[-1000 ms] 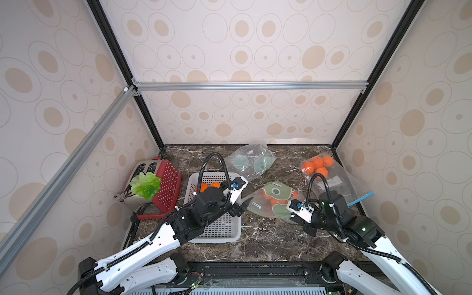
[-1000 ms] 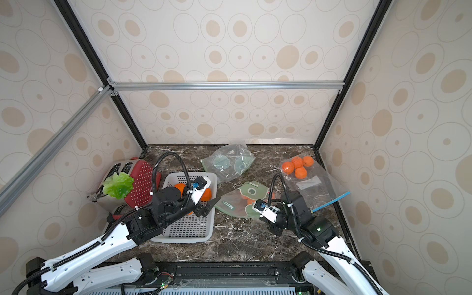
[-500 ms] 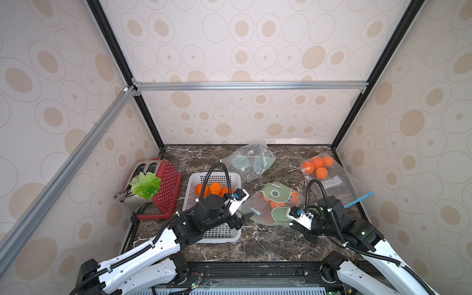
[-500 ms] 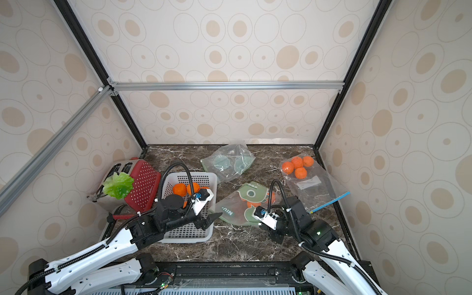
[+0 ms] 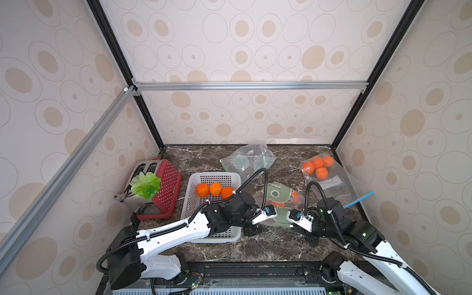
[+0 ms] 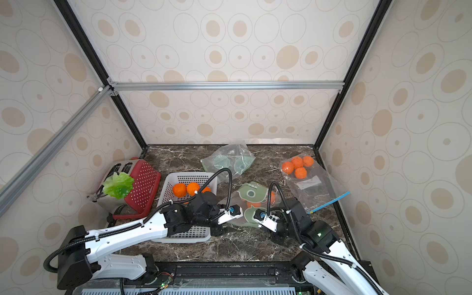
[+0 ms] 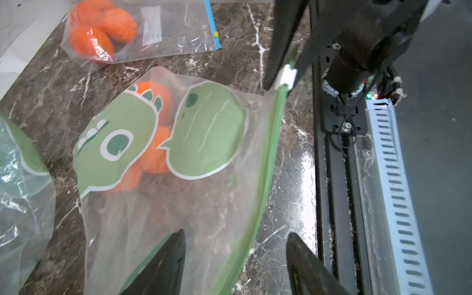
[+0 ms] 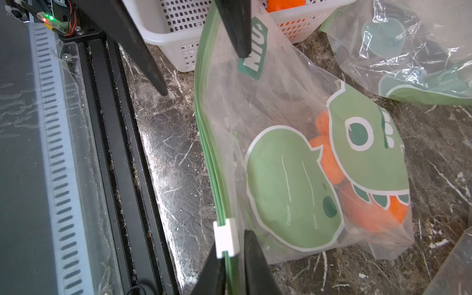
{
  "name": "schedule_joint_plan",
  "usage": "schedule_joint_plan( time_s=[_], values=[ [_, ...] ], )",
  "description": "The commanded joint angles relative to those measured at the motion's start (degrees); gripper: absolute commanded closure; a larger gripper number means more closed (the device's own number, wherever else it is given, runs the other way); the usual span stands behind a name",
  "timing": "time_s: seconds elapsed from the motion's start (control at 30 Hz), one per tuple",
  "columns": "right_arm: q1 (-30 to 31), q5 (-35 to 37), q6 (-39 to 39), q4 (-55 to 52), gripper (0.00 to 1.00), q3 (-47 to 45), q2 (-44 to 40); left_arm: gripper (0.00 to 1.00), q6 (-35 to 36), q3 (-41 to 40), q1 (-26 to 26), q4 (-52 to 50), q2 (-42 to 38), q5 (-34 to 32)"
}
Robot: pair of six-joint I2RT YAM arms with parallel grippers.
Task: Open the zip-top bag and take out the orange
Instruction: Adjust the zipper food storage bag at the center of the board.
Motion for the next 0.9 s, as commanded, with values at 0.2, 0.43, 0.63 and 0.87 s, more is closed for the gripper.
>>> schedule_joint_plan(
  time_s=[0.2,0.43,0.63,0.87],
  values=[
    [0.94,0.71,-1.22,-1.46,0.83,0.12,-0.76,0.51,3.40,0.81,-0.01,0.97,-0.46,-3.41],
    [1.03,0.71,-0.99,-1.47,0.84,0.10,-0.78,0.50,3.76,1.17,0.06,1.34,1.14,-2.10],
    [0.97,0.62,-0.91,-1.38,0.84,0.02,-0.60,0.53,3.35,1.08,0.08,2.17,2.59,-4.69],
    [0.96,0.54,-0.96,-1.27,0.84,-0.07,-0.60,0.54,2.23,1.35,-0.03,4.19,3.70,-7.22]
  ],
)
